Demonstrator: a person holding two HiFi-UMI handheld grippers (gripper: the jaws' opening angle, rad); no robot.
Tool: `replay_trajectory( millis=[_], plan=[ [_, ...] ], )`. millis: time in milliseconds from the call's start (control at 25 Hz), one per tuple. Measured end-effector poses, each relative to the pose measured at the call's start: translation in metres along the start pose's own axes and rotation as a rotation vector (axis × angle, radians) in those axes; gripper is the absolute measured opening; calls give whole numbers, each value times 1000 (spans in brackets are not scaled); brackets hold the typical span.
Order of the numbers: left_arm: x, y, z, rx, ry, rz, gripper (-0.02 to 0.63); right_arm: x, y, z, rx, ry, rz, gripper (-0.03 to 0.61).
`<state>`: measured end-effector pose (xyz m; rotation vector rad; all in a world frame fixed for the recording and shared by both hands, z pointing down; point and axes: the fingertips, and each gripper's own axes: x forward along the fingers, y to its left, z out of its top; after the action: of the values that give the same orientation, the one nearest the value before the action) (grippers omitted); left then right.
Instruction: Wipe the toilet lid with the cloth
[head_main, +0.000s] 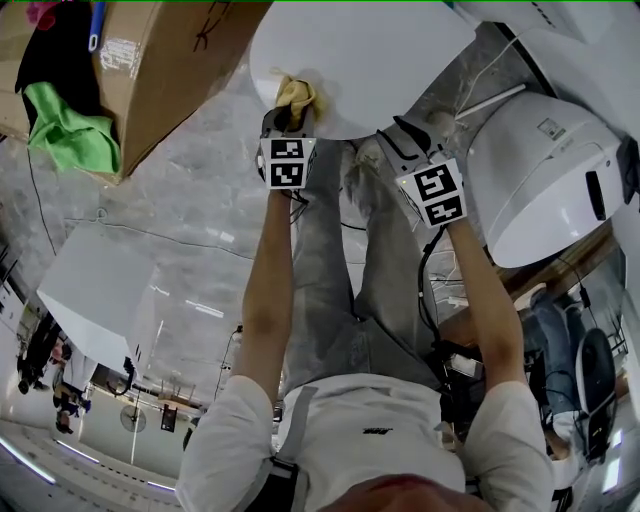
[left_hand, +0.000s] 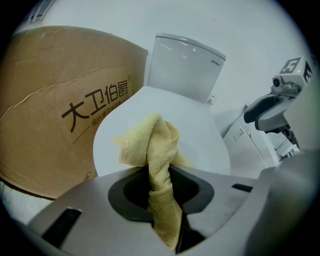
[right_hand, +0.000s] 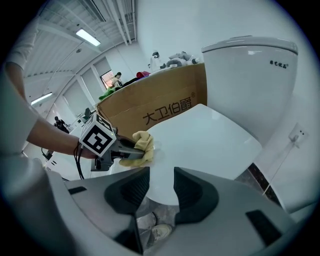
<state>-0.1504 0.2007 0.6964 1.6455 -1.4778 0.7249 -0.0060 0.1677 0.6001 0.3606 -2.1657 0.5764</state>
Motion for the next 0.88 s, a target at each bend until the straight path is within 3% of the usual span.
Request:
replay_trajectory(
  millis=[560, 760, 880],
  plan=[
    [3, -69, -22, 61, 15, -39, 104, -48, -2, -56, 11, 1, -19, 167],
    [3, -114, -21, 169, 63, -126, 104, -72, -5, -56, 29, -27, -28, 167],
    [-9, -136, -9, 199, 45, -156, 104, -91, -7, -43, 24, -54, -34, 167]
  ],
)
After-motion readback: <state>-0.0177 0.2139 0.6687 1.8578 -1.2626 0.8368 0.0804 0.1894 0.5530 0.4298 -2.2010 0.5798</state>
